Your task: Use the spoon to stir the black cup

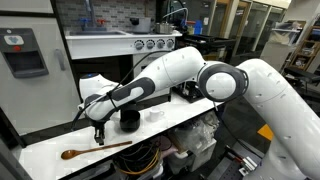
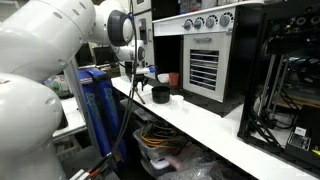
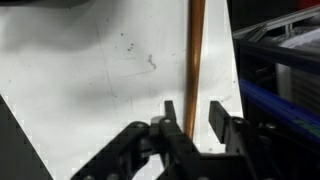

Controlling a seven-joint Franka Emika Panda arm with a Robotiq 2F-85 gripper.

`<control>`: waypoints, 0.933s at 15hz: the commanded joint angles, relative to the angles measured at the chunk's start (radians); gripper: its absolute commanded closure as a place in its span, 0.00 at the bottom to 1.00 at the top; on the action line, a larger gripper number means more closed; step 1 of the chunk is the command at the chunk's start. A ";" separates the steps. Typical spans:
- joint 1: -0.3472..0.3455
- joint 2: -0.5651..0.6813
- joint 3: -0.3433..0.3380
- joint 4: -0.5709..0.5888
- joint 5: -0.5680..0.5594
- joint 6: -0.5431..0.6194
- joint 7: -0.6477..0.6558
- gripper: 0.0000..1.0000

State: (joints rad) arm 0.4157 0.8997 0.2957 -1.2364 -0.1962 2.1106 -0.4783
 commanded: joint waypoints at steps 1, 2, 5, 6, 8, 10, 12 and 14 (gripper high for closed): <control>0.008 0.007 -0.010 0.022 -0.022 -0.032 -0.019 0.26; 0.007 0.002 -0.010 0.020 -0.023 -0.039 -0.021 0.20; 0.000 -0.037 -0.001 0.003 -0.020 -0.097 -0.044 0.01; -0.003 -0.055 0.002 -0.005 -0.018 -0.107 -0.049 0.00; -0.013 -0.115 0.011 -0.033 -0.011 -0.140 -0.065 0.00; -0.019 -0.175 0.017 -0.056 -0.005 -0.170 -0.071 0.00; -0.025 -0.253 0.013 -0.093 -0.010 -0.206 -0.067 0.00; -0.035 -0.328 0.011 -0.137 -0.003 -0.227 -0.055 0.00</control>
State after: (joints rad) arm 0.4099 0.7052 0.3030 -1.2534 -0.2022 1.9102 -0.5296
